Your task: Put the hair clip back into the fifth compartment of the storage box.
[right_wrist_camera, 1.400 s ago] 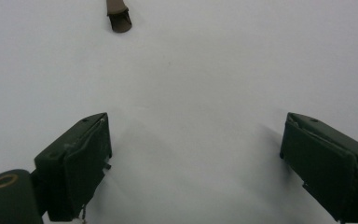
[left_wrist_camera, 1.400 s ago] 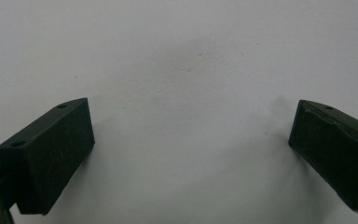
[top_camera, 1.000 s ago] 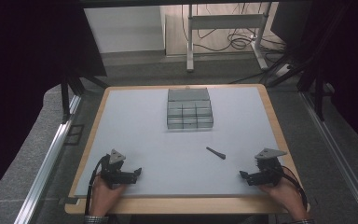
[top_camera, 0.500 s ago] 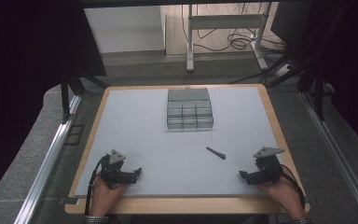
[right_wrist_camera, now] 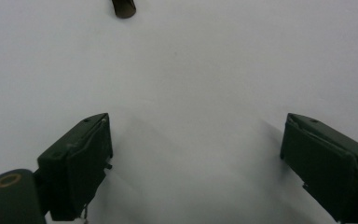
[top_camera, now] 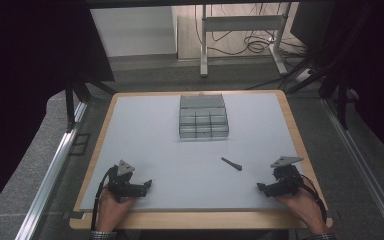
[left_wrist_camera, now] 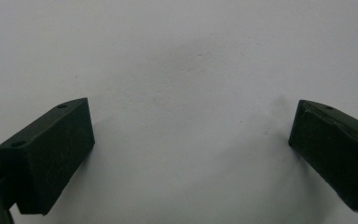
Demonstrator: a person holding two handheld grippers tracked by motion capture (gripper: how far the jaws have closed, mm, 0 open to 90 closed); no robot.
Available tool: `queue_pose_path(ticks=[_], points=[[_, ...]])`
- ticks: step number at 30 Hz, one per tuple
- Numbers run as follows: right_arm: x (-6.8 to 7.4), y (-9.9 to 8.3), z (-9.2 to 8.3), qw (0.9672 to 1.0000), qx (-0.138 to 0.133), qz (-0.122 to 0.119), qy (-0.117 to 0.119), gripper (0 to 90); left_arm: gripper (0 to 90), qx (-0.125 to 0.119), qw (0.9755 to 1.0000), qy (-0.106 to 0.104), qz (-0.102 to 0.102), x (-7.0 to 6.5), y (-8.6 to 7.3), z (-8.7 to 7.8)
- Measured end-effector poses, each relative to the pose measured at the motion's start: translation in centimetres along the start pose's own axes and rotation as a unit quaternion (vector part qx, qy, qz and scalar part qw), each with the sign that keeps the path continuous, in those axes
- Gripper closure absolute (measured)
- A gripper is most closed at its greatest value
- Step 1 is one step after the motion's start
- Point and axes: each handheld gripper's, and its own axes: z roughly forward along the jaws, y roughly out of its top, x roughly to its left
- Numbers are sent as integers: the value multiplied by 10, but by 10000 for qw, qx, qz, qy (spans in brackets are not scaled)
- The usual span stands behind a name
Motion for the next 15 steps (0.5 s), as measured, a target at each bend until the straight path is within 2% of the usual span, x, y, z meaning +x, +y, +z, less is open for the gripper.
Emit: queue_pose_path(ticks=[9, 12, 15], points=[[-1, 5, -5, 9997, 246, -55, 44, 199, 3, 1, 10000, -1, -1, 0, 0, 0], [-2, 7, -9, 9998, 178, -13, 113, 266, 3, -1, 10000, 1, -3, 0, 0, 0], [-4, 9, -11, 9998, 132, 68, 153, 290, 3, 1, 10000, -2, -3, 0, 0, 0]])
